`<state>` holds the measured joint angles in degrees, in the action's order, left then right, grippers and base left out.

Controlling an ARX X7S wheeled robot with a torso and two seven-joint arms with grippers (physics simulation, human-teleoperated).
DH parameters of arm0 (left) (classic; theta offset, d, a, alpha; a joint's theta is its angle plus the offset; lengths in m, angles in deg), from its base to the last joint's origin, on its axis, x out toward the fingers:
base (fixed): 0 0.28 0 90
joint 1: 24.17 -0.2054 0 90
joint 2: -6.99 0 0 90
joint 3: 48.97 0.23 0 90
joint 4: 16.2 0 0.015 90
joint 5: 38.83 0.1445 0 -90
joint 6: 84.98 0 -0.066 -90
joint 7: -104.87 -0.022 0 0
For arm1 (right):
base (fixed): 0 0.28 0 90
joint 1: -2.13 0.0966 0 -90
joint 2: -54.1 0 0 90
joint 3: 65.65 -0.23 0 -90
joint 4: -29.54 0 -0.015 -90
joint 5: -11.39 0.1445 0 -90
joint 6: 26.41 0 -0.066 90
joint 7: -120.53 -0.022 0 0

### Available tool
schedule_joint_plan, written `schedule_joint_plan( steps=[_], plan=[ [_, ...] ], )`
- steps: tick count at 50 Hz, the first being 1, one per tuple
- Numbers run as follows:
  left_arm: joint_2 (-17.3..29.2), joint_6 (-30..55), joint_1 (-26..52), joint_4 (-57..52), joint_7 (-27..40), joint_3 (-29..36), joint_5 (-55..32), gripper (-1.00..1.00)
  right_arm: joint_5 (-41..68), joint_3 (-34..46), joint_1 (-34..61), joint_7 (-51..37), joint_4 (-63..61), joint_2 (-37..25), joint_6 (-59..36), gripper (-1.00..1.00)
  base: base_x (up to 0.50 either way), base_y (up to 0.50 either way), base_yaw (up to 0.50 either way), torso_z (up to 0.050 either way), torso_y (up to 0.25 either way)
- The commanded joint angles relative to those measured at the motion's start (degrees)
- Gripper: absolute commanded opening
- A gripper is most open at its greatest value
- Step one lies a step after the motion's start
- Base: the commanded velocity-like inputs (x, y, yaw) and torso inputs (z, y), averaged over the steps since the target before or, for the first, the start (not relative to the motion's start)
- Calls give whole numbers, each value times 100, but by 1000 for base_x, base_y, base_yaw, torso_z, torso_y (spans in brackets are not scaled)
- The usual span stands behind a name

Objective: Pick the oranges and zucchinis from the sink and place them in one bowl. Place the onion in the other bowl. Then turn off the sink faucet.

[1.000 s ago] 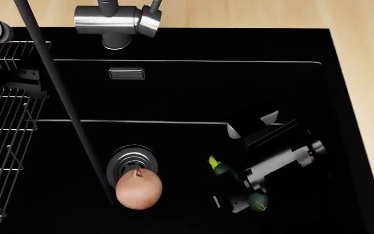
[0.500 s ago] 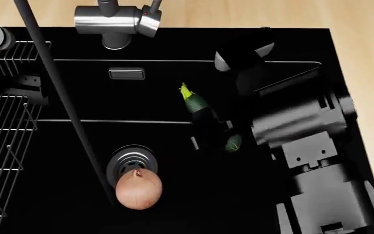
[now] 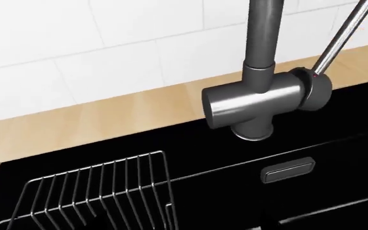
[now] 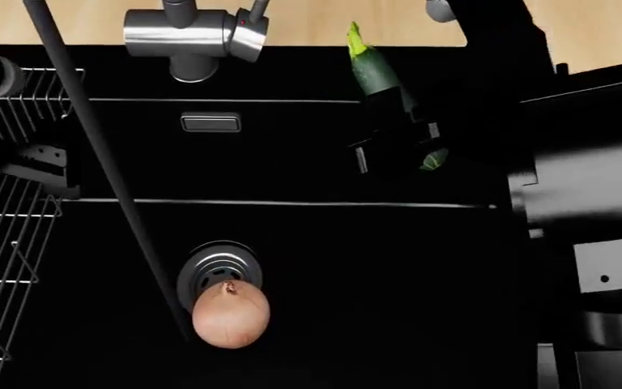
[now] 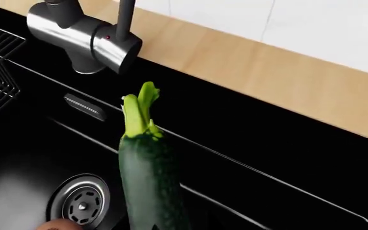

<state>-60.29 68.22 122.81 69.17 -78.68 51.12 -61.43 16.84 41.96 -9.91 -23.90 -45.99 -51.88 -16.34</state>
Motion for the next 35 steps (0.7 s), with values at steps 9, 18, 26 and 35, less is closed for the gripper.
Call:
schedule_joint_plan(
  steps=[9,18,26,35],
  plan=[
    [-107,1295,184,-1011,-265,-42,-809,100,32,-206,-141,-25,-490,-139,-262,-100,0,0,0,0,0],
    [-310,2049,349,-1141,-414,415,-1158,100,61,-132,-177,-5,-568,-193,-351,-100,0,0,0,0,0],
    [-222,2674,963,-123,2455,330,-4539,100,83,-151,-242,-22,-645,-229,-426,-100,0,0,0,0,0],
    [-272,2406,1254,1400,4930,1189,-8004,100,135,-75,-476,-8,-939,-330,-612,-100,0,0,0,0,0]
  ],
)
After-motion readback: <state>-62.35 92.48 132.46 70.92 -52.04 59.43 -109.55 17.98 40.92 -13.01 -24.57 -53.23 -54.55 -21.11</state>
